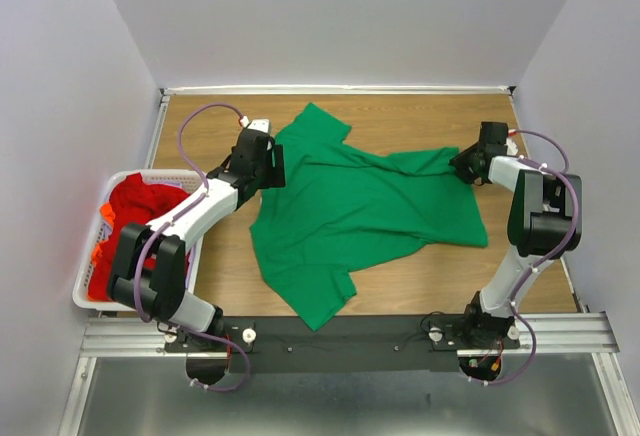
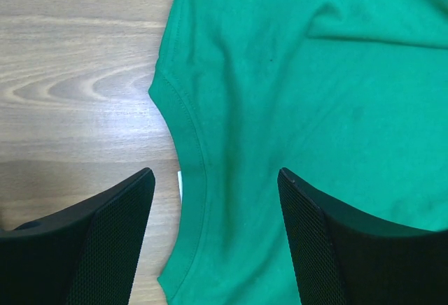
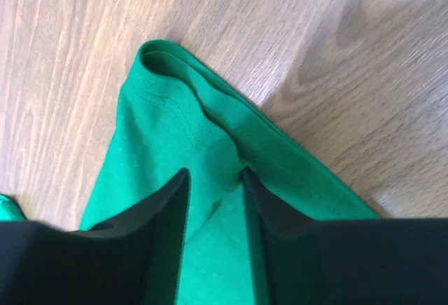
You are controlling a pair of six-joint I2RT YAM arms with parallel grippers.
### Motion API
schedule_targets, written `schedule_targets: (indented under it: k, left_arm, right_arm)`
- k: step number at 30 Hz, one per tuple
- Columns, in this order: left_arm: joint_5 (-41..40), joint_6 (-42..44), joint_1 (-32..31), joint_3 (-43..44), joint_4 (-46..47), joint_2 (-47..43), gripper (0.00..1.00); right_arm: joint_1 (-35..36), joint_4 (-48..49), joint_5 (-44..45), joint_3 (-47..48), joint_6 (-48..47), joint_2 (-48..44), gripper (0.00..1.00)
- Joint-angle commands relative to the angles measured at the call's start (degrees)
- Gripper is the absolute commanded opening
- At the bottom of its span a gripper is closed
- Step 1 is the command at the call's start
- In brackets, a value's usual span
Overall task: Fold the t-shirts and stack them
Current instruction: Flatten the tshirt out
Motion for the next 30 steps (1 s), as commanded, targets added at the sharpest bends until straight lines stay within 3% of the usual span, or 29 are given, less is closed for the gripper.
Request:
schedule_targets:
  k: [1, 2, 3, 7, 16, 30]
  left_arm:
    - [-0.20, 0.80, -0.14, -0.18, 1.85, 0.52, 0.79]
    - [-0.11, 0.81, -0.23, -0.18, 1.94, 0.70, 0.79]
    - [0.07, 0.98, -0.15, -0.18, 2.12, 1.05, 0.79]
    - [0.07, 1.33, -0.15, -0.36, 2.47, 1.58, 0.79]
    - [0.95, 0.89, -0.23, -1.06, 2.82, 2.37, 0.79]
    - [1.12, -2.44, -0.23, -2.64, 0.89, 2.54, 0.79]
  right_arm:
    - [-0.25, 0.99, -0.12, -0.21, 1.02, 1.17, 0.33]
    - [-0.25, 0.99, -0.20, -0.12, 0.76, 1.17, 0.29]
    - [-0.25, 0.99, -0.29, -0.03, 0.50, 1.17, 0.19]
    - [-0.25, 0.99, -0.56, 1.37, -0.47, 0.82, 0.01]
    - [-0.25, 0.91, -2.75, 9.54, -3.46, 2.13, 0.00]
    - [-0.25, 0.91, -5.30, 35.55, -3.46, 21.20, 0.02]
